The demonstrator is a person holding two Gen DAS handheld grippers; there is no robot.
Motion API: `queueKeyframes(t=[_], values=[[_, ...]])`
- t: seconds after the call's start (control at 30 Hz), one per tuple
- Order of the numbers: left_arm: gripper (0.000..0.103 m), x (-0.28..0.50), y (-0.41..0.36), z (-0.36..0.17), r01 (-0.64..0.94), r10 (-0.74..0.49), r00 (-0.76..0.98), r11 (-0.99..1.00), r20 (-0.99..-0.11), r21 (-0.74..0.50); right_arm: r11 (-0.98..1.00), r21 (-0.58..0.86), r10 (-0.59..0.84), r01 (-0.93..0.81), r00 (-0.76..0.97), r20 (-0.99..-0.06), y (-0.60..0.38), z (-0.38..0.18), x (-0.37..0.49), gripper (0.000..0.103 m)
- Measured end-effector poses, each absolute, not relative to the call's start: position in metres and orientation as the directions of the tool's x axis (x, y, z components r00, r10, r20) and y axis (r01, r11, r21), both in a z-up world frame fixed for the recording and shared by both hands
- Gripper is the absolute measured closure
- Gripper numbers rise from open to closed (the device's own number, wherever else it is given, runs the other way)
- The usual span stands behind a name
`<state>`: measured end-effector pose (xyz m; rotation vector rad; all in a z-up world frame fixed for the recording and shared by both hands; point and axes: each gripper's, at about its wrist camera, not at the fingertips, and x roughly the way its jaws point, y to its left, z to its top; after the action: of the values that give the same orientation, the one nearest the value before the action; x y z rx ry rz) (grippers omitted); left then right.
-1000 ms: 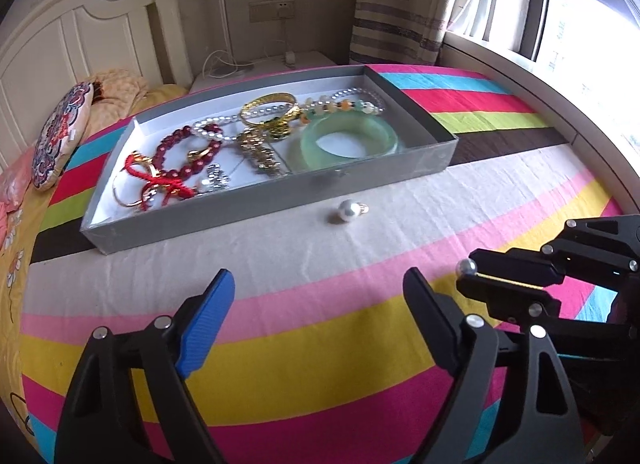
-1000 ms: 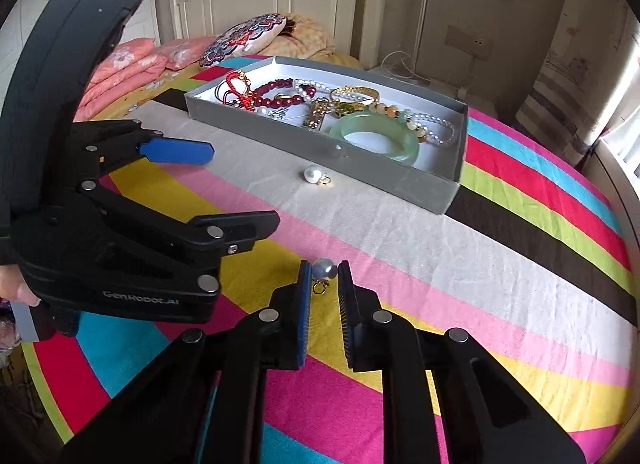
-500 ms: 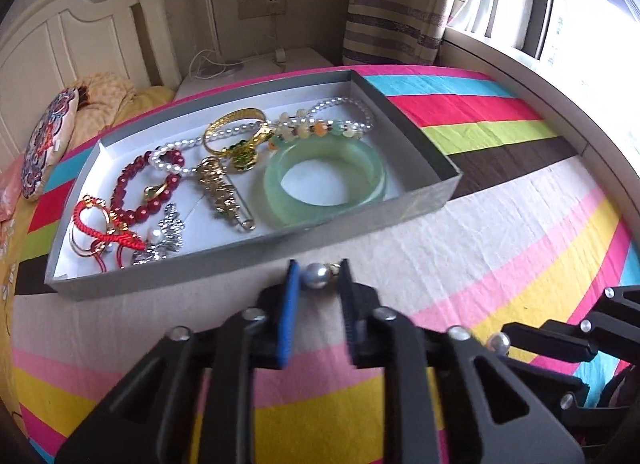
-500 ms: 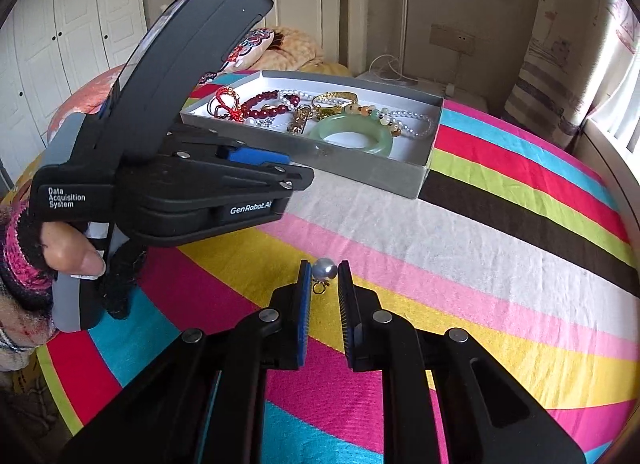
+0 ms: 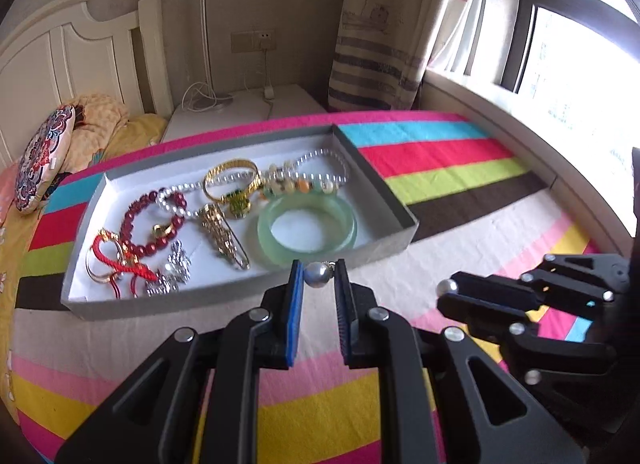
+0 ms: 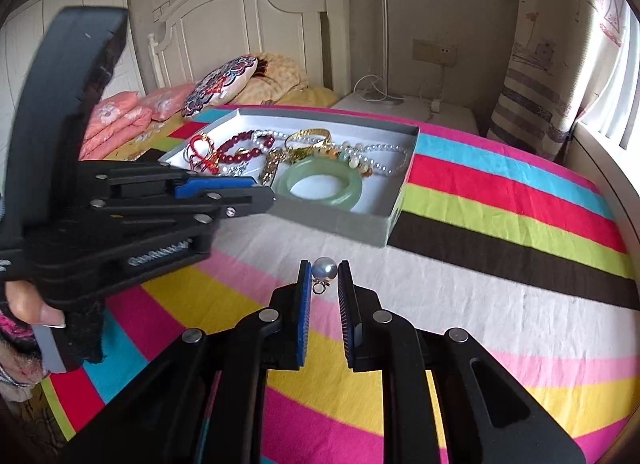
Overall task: Organize jewelry
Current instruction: 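Carry both pearl earrings over the tray and open both grippers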
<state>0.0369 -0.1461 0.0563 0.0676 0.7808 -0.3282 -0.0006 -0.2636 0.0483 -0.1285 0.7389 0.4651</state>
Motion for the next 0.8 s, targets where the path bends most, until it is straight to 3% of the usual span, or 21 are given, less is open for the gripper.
queueKeyframes(t=[0.5, 0.8], values=[[0.088, 0.092, -0.125, 0.071, 0.287, -0.387, 0.594, 0.921, -0.705, -0.263, 0.87, 0.031, 0.387, -0.492, 0.643, -0.661, -0.232, 0.057, 0.056, 0.088], [0.088, 0.113, -0.125, 0.061, 0.263, -0.365, 0.595, 0.93, -0.716, -0.257, 0.865, 0.043, 0.39, -0.499, 0.617, -0.684, -0.223, 0.046, 0.085, 0.088]])
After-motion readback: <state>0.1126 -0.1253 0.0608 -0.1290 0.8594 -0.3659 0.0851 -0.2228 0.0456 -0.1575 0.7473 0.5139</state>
